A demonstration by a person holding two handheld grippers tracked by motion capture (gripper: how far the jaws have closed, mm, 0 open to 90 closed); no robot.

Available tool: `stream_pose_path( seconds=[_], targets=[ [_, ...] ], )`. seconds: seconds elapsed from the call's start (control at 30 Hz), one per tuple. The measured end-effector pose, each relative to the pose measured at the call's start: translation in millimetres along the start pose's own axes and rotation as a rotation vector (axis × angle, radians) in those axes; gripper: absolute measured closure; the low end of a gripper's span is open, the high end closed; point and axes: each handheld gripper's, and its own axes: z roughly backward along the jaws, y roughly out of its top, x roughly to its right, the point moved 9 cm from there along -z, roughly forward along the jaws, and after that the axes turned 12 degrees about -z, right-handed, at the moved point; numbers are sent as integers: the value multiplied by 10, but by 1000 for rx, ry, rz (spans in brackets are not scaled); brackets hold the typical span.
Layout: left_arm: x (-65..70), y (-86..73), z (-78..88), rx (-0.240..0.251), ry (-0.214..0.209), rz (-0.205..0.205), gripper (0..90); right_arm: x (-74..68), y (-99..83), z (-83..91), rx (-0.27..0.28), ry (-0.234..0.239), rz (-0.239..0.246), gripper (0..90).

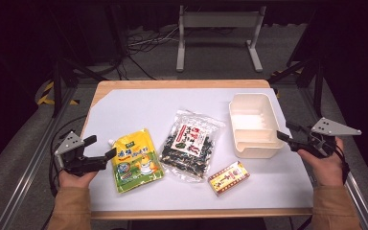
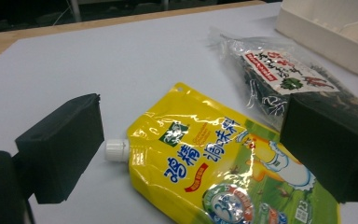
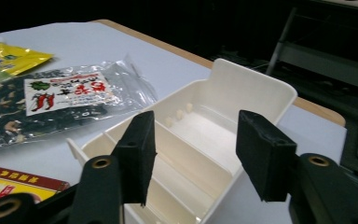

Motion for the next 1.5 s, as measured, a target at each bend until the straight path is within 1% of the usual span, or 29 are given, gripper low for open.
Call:
stream_pose_path(
  seconds=[0.03, 0.1, 0.13, 0.17, 0.23, 0.3, 0.37, 0.4, 0.5, 0.57, 0.63, 0.67, 0.7, 0.8, 0.9, 0.93, 0.97, 1.0, 1.03, 1.17, 1.2, 1.23, 1.33, 1.4, 1.43, 1.5],
  targets=[
    [11, 26, -6, 4, -1, -4, 64, -19, 6, -13, -3, 6, 9, 493],
    [63, 95, -29, 9, -11, -11, 65, -34, 4, -43, -22, -8, 47, 531],
    [63, 95, -29, 9, -11, -11, 65, -46, 2, -51, -28, -5, 52, 531],
    [104, 154, -68, 8, -21, -30, 66, -52, 3, -51, -25, -2, 49, 540],
    [127, 185, -91, 4, -28, -33, 66, -56, 1, -47, -27, 1, 46, 542],
    [177, 280, -156, 14, -45, -50, 66, -82, -7, -32, -23, 11, 44, 540],
    [227, 353, -214, 24, -67, -50, 66, -119, -18, -7, -17, 32, 39, 524],
    [257, 395, -250, 23, -78, -58, 65, -127, -18, 2, -12, 34, 40, 522],
    [331, 500, -332, 24, -95, -81, 66, -141, -35, 32, -10, 37, 24, 510],
    [388, 570, -393, 25, -116, -83, 67, -134, -51, 48, -13, 34, 15, 506],
    [429, 632, -455, 30, -143, -68, 70, -129, -64, 58, -17, 32, 7, 502],
    [429, 632, -455, 30, -143, -68, 70, -129, -64, 58, -17, 32, 7, 502],
    [451, 667, -498, 24, -146, -73, 70, -129, -71, 62, -19, 30, 4, 500],
    [541, 769, -614, 0, -176, -111, 72, -141, -85, 70, -21, 36, 2, 499],
    [608, 868, -698, 3, -199, -122, 75, -150, -98, 71, -27, 39, -3, 498],
    [613, 893, -725, 4, -204, -132, 75, -149, -99, 70, -28, 38, -5, 497],
    [629, 912, -749, 6, -210, -124, 75, -150, -98, 69, -28, 39, -5, 497],
    [629, 912, -749, 6, -210, -124, 74, -150, -98, 69, -28, 39, -5, 497],
    [637, 929, -785, 6, -215, -120, 74, -150, -97, 66, -27, 40, -7, 495],
    [640, 951, -912, -22, -214, -135, 68, -176, -110, 55, -30, 48, -10, 489],
    [644, 961, -940, -23, -218, -131, 68, -181, -113, 57, -31, 47, -7, 489],
    [650, 976, -975, -21, -229, -121, 68, -180, -117, 60, -31, 43, -5, 489],
    [657, 1006, -1055, -16, -243, -95, 68, -171, -135, 78, -33, 35, -10, 490],
    [654, 1014, -1137, -27, -251, -87, 67, -165, -156, 90, -35, 36, -22, 493],
    [652, 1018, -1170, -30, -253, -90, 67, -162, -169, 100, -34, 33, -23, 495],
    [659, 1024, -1238, -36, -259, -79, 67, -155, -189, 127, -38, 23, -25, 496]
  ],
)
